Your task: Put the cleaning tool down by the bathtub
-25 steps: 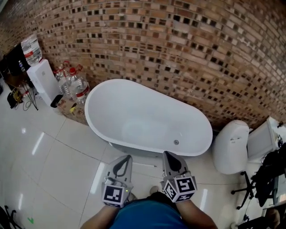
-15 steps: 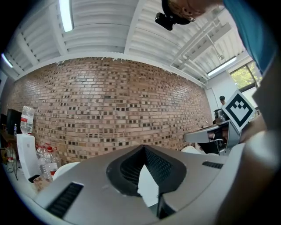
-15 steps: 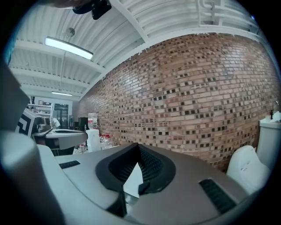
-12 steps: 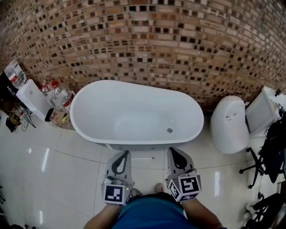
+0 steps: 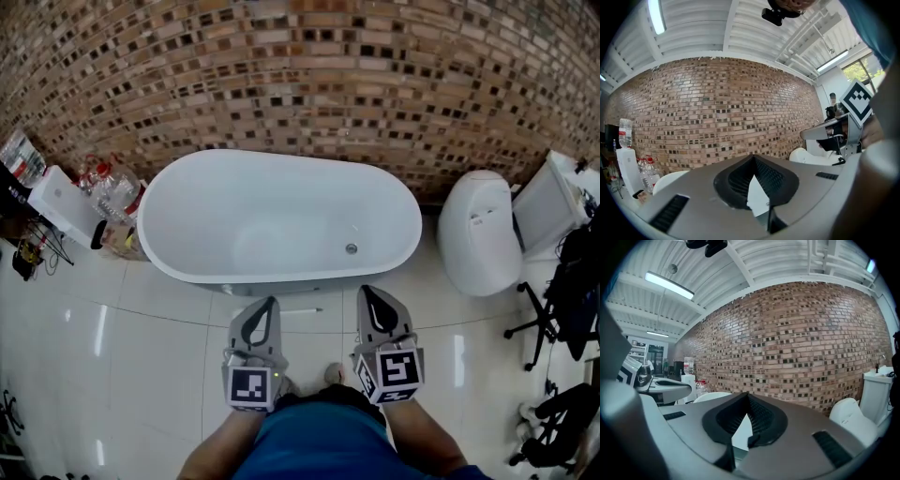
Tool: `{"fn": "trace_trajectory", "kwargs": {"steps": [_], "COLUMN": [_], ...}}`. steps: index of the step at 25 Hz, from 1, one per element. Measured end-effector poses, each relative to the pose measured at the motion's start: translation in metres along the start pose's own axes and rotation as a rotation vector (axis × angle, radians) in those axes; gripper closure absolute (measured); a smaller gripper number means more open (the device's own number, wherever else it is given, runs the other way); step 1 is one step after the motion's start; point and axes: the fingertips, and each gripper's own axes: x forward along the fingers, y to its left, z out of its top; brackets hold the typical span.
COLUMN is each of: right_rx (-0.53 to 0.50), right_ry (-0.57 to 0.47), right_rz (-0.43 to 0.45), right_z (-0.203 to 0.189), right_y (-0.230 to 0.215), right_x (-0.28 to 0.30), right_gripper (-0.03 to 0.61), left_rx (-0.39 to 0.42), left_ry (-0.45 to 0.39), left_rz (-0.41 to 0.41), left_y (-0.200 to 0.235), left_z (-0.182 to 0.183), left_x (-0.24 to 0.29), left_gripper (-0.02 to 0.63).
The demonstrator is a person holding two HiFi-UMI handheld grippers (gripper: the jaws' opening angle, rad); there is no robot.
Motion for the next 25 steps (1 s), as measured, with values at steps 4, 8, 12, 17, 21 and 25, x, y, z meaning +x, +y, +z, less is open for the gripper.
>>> {"fn": "trace_trajectory", "kwargs": {"steps": [4, 8, 12, 17, 21, 25], "right_rx": [-0.005, -0.027, -0.058, -0.063, -0.058, -0.041], "right_ry": [0.006, 0.011, -0.020, -0.027, -0.021, -0.018], "right_rz": [-0.020, -0.020, -0.003, 0.004, -0.010, -0.024], "right_z": [-0.004, -0.004, 0.004, 0.010, 0.010, 0.008], "right_y": [0.003, 0.013, 0.024, 0.033, 0.034, 0.032], "right_x": [-0.008, -0.009, -0.006, -0.002, 0.000, 0.000], "right_gripper": [0.563, 0.563, 0.563, 0.565, 0.565, 0.565], "left_rx": [-0.009, -0.028, -0.030, -0.033, -0.040, -0.038], "left_ry": [-0.003, -0.001, 0.009, 0.000, -0.009, -0.019], "left_rz": [-0.025, -0.027, -0.027, -0.042, -0.068, -0.092], "left_y": [-0.005, 0.002, 0.013, 0.020, 0.020, 0.019], "left_z": [0.000, -0.002, -0.007, -0.004, -0.001, 0.003], "left_x": [-0.006, -0.011, -0.014, -0.013, -0.010, -0.005], "left_gripper": [0.611, 0.611, 0.611, 0.611, 0.611, 0.611]}}
